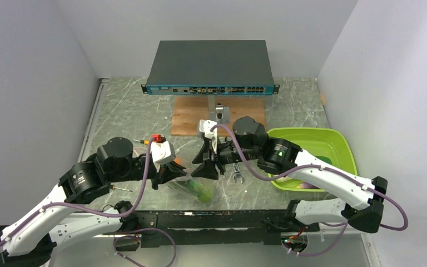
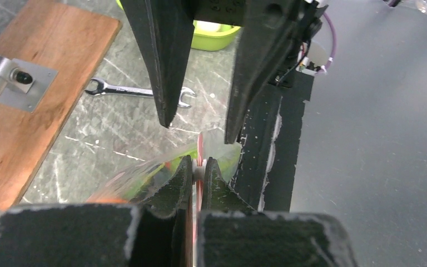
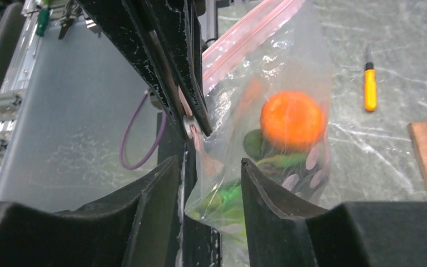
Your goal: Place the food in the zip-top bag and seal the zipper
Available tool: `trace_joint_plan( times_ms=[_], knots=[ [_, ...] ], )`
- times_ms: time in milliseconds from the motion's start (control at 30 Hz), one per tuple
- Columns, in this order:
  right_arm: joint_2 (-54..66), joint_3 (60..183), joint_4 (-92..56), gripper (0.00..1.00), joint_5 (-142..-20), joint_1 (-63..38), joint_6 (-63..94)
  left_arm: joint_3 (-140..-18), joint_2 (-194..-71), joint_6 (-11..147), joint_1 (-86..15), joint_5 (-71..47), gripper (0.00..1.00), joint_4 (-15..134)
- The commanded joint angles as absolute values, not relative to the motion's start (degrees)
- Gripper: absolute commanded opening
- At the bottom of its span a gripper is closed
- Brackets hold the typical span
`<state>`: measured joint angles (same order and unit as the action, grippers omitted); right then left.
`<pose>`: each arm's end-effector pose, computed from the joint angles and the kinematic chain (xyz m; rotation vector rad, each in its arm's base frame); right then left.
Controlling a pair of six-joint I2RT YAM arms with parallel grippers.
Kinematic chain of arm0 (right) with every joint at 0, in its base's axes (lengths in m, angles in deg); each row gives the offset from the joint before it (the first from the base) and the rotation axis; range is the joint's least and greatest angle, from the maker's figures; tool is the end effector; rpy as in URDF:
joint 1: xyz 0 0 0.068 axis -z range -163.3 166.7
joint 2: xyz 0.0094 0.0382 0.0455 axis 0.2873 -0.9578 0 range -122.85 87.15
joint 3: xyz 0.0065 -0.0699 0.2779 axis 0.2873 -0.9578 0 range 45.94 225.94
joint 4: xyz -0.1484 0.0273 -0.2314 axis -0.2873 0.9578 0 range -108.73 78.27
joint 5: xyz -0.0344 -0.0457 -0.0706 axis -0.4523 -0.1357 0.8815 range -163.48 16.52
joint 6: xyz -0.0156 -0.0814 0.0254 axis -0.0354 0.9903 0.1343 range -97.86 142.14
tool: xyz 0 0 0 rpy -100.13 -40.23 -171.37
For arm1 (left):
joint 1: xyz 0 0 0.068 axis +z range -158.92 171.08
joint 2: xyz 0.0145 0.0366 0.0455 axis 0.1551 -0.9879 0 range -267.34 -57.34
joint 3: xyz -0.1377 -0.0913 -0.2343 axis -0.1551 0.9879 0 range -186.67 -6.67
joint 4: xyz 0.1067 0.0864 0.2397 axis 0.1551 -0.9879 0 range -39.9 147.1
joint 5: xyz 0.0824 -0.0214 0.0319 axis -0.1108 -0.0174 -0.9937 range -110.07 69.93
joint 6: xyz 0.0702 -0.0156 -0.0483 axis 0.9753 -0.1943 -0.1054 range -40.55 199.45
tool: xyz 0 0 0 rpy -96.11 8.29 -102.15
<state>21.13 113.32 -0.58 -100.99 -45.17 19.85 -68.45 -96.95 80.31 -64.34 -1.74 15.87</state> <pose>0.1112 0.2830 0.3929 -1.2977 1.5414 1.1931 0.0727 -0.1479 0.3969 1.1394 1.6456 -0.9344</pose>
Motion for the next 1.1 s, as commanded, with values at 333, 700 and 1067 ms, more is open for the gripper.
trace_joint_plan(
  times_ms=[333,700,1067],
  knots=[
    [11.7,128.7,15.81,0.31,-120.25,-43.06,32.5,-72.35,-96.82,82.09,-64.18,4.71,0.0,15.62],
    [8.42,133.07,19.38,0.1,-121.6,-43.11,34.75,-72.92,-98.43,82.26,-64.16,4.84,0.0,16.12],
    [11.26,127.3,8.45,0.0,-99.73,-46.7,21.77,-74.22,-99.31,81.86,-64.15,3.66,0.0,15.59]
  ],
)
